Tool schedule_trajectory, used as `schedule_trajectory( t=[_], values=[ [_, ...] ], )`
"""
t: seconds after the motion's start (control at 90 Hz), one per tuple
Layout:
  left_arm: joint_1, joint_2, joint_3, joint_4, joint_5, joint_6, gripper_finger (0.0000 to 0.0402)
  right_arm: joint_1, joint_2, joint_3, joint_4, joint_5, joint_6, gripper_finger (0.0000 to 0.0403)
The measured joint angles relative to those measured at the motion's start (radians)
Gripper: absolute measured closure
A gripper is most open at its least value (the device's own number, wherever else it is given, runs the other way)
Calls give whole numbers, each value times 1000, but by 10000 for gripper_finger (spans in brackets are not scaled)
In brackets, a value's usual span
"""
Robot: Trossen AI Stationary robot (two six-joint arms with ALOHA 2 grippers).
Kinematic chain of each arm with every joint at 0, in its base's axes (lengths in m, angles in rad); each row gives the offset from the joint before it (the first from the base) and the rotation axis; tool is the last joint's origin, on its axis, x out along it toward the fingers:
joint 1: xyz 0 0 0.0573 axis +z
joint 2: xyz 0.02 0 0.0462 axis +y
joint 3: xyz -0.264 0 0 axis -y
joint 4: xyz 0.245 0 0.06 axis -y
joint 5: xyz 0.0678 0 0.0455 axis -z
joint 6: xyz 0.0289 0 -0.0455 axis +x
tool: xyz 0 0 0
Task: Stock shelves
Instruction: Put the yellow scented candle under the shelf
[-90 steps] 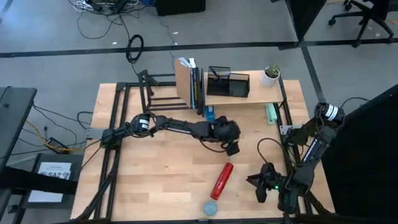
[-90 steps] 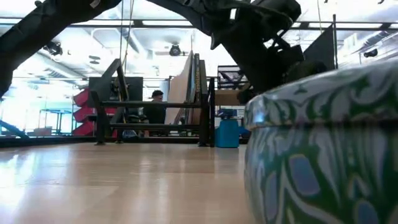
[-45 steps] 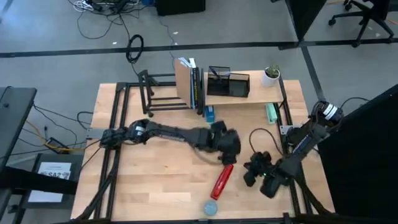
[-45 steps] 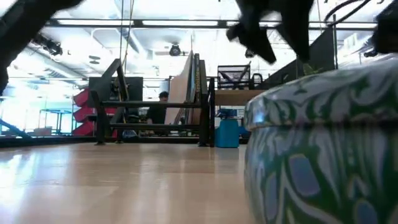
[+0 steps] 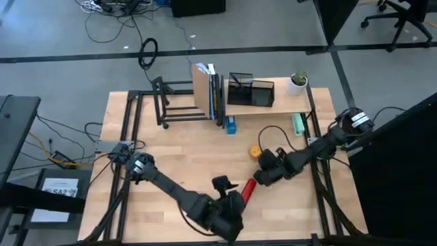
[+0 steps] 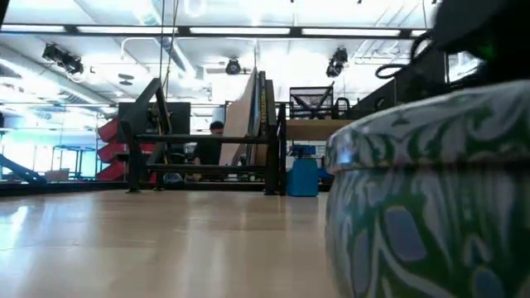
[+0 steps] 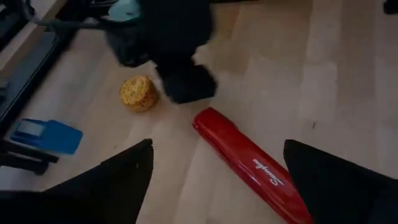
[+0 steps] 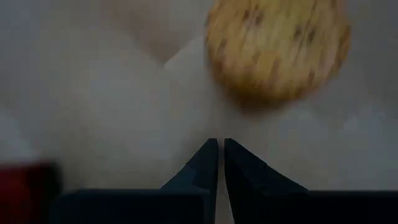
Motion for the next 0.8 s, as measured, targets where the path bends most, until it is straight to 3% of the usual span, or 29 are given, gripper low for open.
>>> schedule_trajectory(
  t=[0.278, 0.456, 0.667, 0.8],
  values=[
    [-8, 1, 0, -3, 3, -26, 67, -240, 0, 0, 85, -10, -183, 403],
    [-8, 1, 0, -3, 3, -26, 67, -339, 0, 0, 114, -11, -206, 403],
    [-21, 2, 0, -11, 14, -12, 67, -282, -4, 0, 125, -133, -197, 403],
    [-42, 2, 0, -107, 72, 3, 67, -240, 0, 0, 199, -201, -244, 403]
  ],
)
